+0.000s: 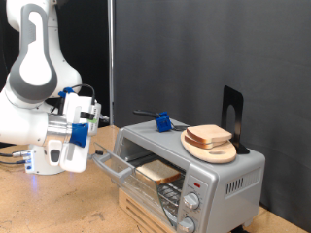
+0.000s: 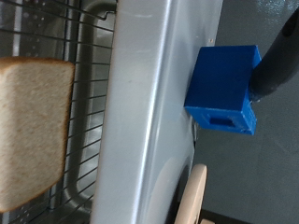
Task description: Make a piece of toast with the oven
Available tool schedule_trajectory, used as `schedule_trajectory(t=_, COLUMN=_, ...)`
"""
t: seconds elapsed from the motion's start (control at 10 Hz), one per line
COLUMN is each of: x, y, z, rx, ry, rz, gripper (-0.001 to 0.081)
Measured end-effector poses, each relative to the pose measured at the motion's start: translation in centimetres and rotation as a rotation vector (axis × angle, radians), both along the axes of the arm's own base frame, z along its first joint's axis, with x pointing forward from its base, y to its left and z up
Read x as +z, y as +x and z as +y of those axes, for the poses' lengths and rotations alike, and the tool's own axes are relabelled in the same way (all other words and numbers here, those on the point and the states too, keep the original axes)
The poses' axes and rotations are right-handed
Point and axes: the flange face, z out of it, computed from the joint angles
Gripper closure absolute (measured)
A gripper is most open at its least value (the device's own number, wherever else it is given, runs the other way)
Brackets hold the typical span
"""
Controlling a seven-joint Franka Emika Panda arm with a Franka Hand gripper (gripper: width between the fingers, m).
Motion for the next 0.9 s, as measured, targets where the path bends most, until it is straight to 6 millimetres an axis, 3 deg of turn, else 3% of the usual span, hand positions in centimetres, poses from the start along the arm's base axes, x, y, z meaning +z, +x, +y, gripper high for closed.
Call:
schedule_trajectory(t=0.5, x=0.2, y=-0.3, z=3.3, rx=-0.038, ry=-0.02, rz=-0.002, gripper=0.0124)
schedule_trajectory(t=0.9, x=-0.4, y=-0.7, z=4.5, rx=-0.031, ry=-0.032, rz=0.017, gripper=0.0124)
